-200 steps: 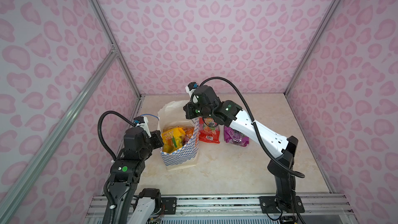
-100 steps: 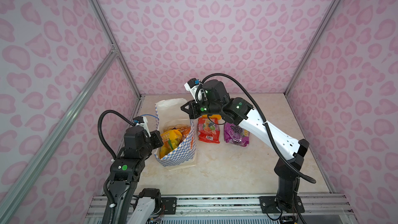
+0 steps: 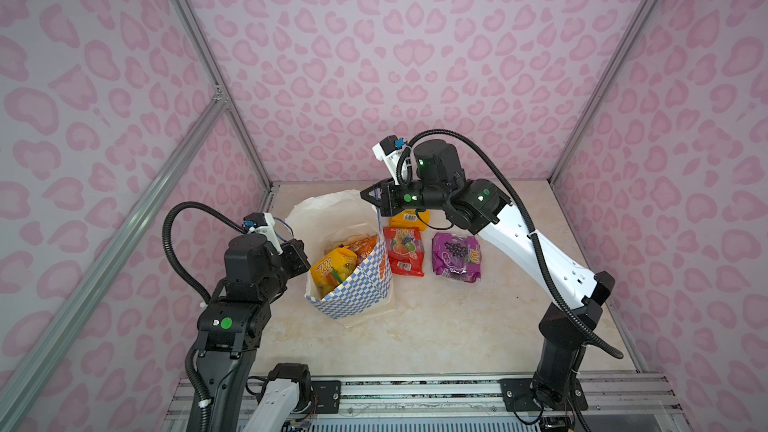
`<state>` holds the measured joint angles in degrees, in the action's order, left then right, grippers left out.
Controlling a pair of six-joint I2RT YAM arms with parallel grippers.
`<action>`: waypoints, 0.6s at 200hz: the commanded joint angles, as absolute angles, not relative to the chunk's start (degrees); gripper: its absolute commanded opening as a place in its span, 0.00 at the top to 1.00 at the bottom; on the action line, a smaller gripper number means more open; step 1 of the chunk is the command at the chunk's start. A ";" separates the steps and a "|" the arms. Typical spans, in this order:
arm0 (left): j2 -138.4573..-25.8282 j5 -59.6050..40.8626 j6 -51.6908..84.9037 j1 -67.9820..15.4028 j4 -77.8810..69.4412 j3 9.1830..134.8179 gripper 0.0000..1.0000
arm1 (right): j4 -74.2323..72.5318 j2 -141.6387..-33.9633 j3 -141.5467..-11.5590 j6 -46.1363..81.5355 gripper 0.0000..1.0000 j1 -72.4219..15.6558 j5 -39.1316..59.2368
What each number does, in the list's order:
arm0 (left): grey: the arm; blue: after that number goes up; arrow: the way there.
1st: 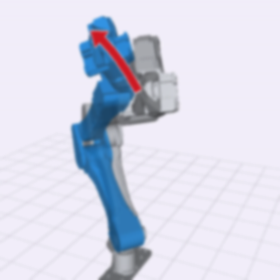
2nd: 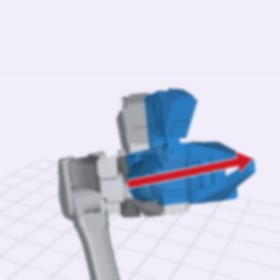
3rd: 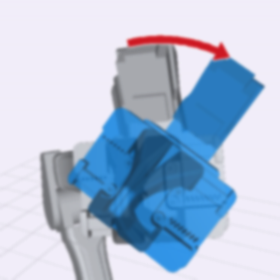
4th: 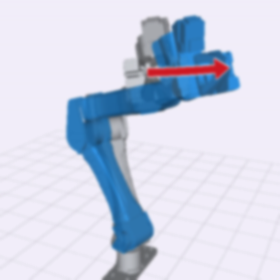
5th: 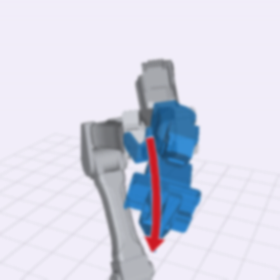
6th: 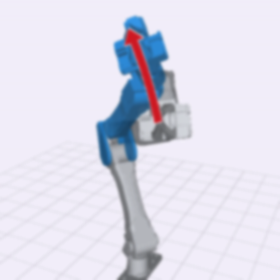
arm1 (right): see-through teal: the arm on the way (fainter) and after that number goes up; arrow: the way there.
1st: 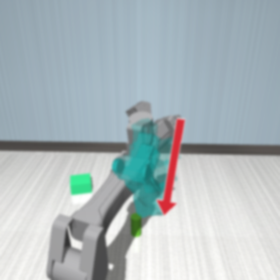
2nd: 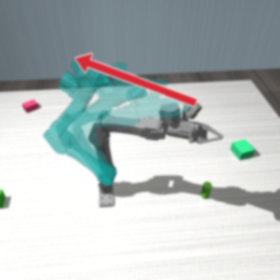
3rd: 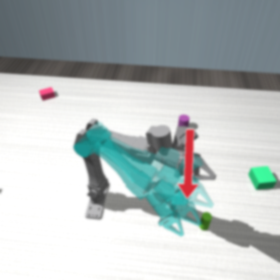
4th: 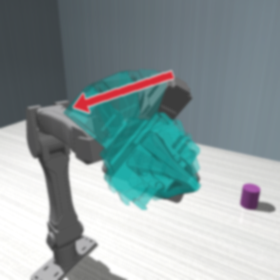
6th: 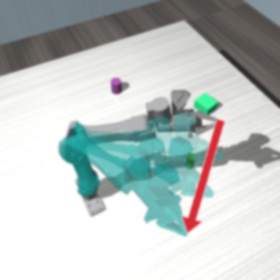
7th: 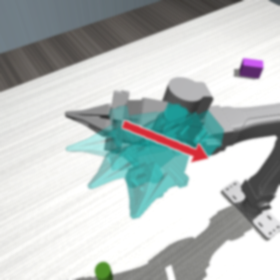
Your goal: Place the snacks into the paper bag
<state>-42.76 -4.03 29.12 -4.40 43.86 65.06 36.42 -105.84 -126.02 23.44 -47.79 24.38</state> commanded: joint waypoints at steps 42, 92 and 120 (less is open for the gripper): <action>-44.32 -9.87 32.20 -5.11 39.23 74.27 0.95 | 35.08 -103.58 -131.76 22.55 1.00 -45.11 25.18; -50.11 -13.39 34.89 -11.06 34.68 80.35 0.97 | 36.09 -97.77 -129.91 23.54 1.00 -39.15 23.83; -57.42 -9.14 33.94 -21.65 33.23 85.77 0.97 | 35.98 -93.93 -127.87 24.82 1.00 -34.75 23.11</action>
